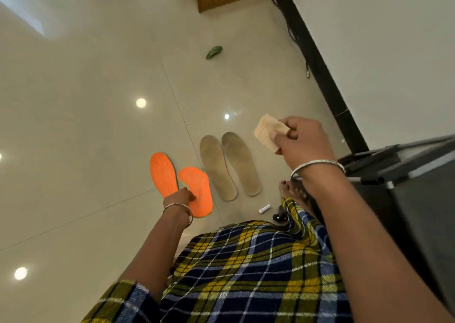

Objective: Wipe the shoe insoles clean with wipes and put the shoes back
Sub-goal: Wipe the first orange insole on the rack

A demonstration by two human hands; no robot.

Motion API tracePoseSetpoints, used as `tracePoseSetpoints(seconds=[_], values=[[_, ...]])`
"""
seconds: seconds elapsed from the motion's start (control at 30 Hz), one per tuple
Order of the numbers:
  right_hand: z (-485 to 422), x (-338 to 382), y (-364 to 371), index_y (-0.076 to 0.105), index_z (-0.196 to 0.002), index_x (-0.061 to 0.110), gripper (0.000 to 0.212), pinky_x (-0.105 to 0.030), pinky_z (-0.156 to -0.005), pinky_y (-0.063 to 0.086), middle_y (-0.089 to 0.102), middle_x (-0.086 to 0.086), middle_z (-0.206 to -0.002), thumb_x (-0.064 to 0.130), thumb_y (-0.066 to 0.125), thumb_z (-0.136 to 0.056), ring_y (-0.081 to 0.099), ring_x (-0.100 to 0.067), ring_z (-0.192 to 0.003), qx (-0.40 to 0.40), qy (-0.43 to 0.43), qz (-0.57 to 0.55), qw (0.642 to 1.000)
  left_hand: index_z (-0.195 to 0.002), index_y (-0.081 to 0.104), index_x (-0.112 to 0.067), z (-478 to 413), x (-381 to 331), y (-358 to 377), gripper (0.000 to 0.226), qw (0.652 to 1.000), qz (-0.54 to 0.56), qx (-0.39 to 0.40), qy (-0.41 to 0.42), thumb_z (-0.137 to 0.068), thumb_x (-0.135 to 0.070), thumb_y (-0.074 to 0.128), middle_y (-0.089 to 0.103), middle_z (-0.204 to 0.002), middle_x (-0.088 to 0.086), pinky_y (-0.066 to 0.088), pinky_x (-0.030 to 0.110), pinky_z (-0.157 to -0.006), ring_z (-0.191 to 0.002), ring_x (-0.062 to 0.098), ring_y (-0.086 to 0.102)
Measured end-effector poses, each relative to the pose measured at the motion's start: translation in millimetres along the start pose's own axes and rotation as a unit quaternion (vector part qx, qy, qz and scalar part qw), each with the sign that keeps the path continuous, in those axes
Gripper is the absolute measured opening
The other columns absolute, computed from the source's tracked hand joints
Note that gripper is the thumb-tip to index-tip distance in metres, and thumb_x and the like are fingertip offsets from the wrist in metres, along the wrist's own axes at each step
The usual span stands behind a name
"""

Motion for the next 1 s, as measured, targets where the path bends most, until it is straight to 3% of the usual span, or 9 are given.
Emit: tracePoseSetpoints(seconds=[0.1, 0.17, 0.33, 0.5, 0.7, 0.83, 0.87, 0.97, 1.0], values=[[28.6, -2.4, 1.0, 0.070, -0.081, 0.021, 0.019, -0.039, -0.077, 0.061, 0.071, -0.004, -0.085, 0.007, 0.064, -0.092, 0.070, -0.023, -0.084, 0.002, 0.069, -0.164, 0.984, -0.114, 0.066, -0.007, 40.7, -20.0, -4.8, 0.032, 0.997, -0.030, 0.038, 0.055, -0.091, 0.006, 0.048, 0.057, -0.121, 0.015, 0.041, 0.036, -0.092, -0.111, 0.032, 0.053], [48.4, -8.3, 3.1, 0.066, -0.081, 0.017, 0.020, -0.031, -0.068, 0.059, 0.068, -0.010, -0.086, 0.003, 0.062, -0.093, 0.067, -0.022, -0.076, 0.002, 0.153, -0.306, 0.940, -0.139, 0.052, -0.011, 74.5, -26.2, -6.6, 0.051, 0.995, 0.003, 0.077, 0.061, -0.093, 0.007, 0.042, 0.048, -0.140, 0.016, 0.037, 0.037, -0.102, -0.122, 0.033, 0.048], [108.1, -16.9, -1.9, 0.061, -0.099, 0.004, 0.006, -0.028, -0.061, 0.053, 0.068, -0.012, -0.082, 0.008, 0.058, -0.095, 0.067, -0.019, -0.070, -0.002, 0.260, -0.545, 0.797, -0.132, 0.057, -0.014, 147.1, -37.2, -23.8, 0.049, 0.974, 0.107, 0.194, 0.053, -0.091, 0.005, 0.037, 0.056, -0.131, 0.010, 0.042, 0.041, -0.102, -0.114, 0.029, 0.052], [169.8, -20.3, -44.0, 0.061, -0.124, 0.004, 0.036, -0.039, -0.100, 0.047, 0.071, -0.010, -0.098, 0.021, 0.063, -0.092, 0.068, -0.020, -0.079, -0.017, 0.228, -0.642, 0.732, -0.135, 0.054, -0.022, 231.5, -56.0, -31.9, 0.059, 0.939, 0.073, 0.312, 0.123, -0.087, 0.007, 0.037, 0.062, -0.120, 0.009, 0.050, 0.036, -0.078, -0.099, 0.024, 0.060], [243.7, -34.9, -105.2, 0.064, -0.103, 0.008, 0.013, -0.029, -0.072, 0.049, 0.074, -0.006, -0.085, 0.016, 0.056, -0.097, 0.064, -0.017, -0.083, -0.092, 0.173, -0.697, 0.690, -0.134, 0.055, -0.018, 329.2, -55.6, -19.8, 0.062, 0.893, -0.053, 0.396, 0.206, -0.082, 0.010, 0.034, 0.067, -0.112, 0.012, 0.055, 0.033, -0.066, -0.090, 0.028, 0.065], [279.1, -51.4, -143.0, 0.064, -0.110, 0.008, 0.017, -0.028, -0.072, 0.049, 0.075, -0.003, -0.093, 0.015, 0.054, -0.099, 0.066, -0.017, -0.088, -0.147, 0.140, -0.688, 0.696, -0.145, 0.039, 0.000, 435.3, -36.6, 10.7, 0.055, 0.814, -0.183, 0.480, 0.272, -0.092, 0.012, 0.029, 0.060, -0.123, 0.021, 0.054, 0.038, -0.082, -0.105, 0.034, 0.063], [288.6, -55.6, -154.5, 0.064, -0.112, 0.008, 0.018, -0.027, -0.072, 0.049, 0.075, -0.003, -0.095, 0.015, 0.053, -0.099, 0.066, -0.017, -0.090, -0.161, 0.131, -0.687, 0.697, -0.144, 0.037, 0.005, 480.7, -24.2, 22.6, 0.048, 0.759, -0.225, 0.537, 0.292, -0.098, 0.009, 0.027, 0.053, -0.134, 0.023, 0.050, 0.037, -0.092, -0.121, 0.036, 0.054], [308.5, -73.8, -191.2, 0.065, -0.105, 0.008, 0.015, -0.028, -0.078, 0.049, 0.076, -0.002, -0.087, 0.015, 0.052, -0.100, 0.065, -0.018, -0.092, -0.209, 0.103, -0.687, 0.689, -0.144, 0.043, -0.012, 445.8, -31.9, 137.5, 0.041, 0.654, -0.384, 0.447, 0.474, -0.103, -0.014, 0.040, 0.039, -0.150, 0.008, 0.032, 0.030, -0.111, -0.137, 0.034, 0.038], [313.7, -82.1, -203.2, 0.065, -0.103, 0.008, 0.014, -0.028, -0.079, 0.050, 0.076, -0.002, -0.085, 0.015, 0.053, -0.099, 0.066, -0.019, -0.092, -0.227, 0.096, -0.692, 0.679, -0.145, 0.043, -0.018, 422.4, -36.6, 167.5, 0.046, 0.651, -0.396, 0.445, 0.471, -0.099, -0.012, 0.047, 0.041, -0.147, -0.001, 0.033, 0.021, -0.110, -0.135, 0.033, 0.042]])
Point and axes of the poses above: each hand's wrist, its own z-axis away from the middle knuckle, its own y-axis out of the palm, x = y × z, the point moved 7 cm from there along -z, towards the middle knuckle
